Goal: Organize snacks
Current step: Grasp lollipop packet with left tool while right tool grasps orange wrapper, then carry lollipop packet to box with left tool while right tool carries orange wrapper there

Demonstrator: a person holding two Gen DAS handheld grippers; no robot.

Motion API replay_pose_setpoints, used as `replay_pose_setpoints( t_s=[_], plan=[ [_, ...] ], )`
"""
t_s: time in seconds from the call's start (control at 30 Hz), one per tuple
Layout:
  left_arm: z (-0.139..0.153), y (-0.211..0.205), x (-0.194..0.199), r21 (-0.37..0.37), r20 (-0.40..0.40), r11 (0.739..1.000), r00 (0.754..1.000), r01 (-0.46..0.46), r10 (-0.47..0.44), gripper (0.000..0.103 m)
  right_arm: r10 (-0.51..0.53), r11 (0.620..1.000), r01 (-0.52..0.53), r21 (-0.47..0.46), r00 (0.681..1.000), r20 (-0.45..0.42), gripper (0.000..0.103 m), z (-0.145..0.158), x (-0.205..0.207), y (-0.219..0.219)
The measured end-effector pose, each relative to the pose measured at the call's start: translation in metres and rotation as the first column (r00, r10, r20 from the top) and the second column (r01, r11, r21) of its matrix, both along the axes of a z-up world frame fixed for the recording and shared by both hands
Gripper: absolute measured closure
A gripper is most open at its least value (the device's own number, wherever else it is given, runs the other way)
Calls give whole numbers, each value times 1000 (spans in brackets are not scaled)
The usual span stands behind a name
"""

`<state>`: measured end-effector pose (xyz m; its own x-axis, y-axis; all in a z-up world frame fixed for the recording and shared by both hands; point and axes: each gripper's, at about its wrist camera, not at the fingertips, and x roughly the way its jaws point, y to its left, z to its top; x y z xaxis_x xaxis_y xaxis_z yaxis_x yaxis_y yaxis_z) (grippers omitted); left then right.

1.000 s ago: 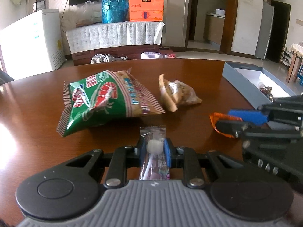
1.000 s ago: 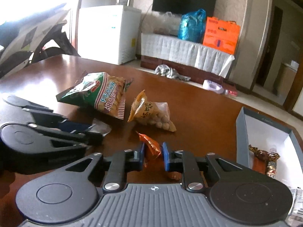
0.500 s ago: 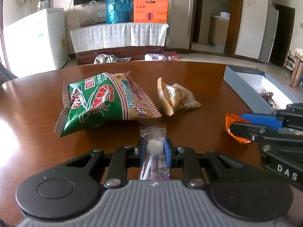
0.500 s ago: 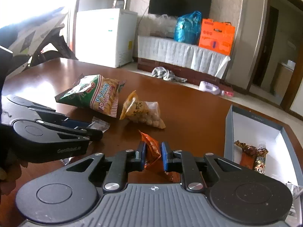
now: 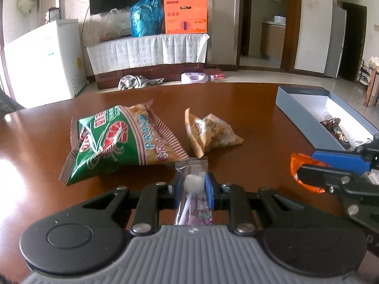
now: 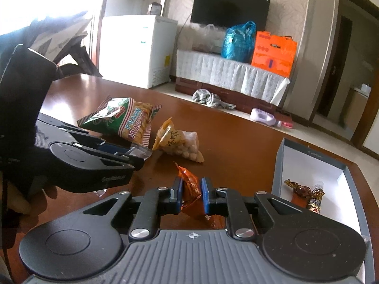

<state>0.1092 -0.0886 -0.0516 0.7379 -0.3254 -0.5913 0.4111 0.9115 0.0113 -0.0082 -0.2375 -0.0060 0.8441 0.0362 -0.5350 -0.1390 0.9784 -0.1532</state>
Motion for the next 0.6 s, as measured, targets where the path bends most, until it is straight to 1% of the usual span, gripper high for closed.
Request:
replay_pose_setpoints(
  t_s=[0.2, 0.6],
  plan=[
    [10, -9, 3, 6, 18, 1000, 1000, -1, 1, 85, 14, 1000, -14, 8, 1000, 21, 85, 7, -5, -3],
    [30, -41, 0, 18, 50, 999, 998, 37, -38, 85, -4, 1000, 2, 30, 997, 71, 85, 24, -24, -20]
  ],
)
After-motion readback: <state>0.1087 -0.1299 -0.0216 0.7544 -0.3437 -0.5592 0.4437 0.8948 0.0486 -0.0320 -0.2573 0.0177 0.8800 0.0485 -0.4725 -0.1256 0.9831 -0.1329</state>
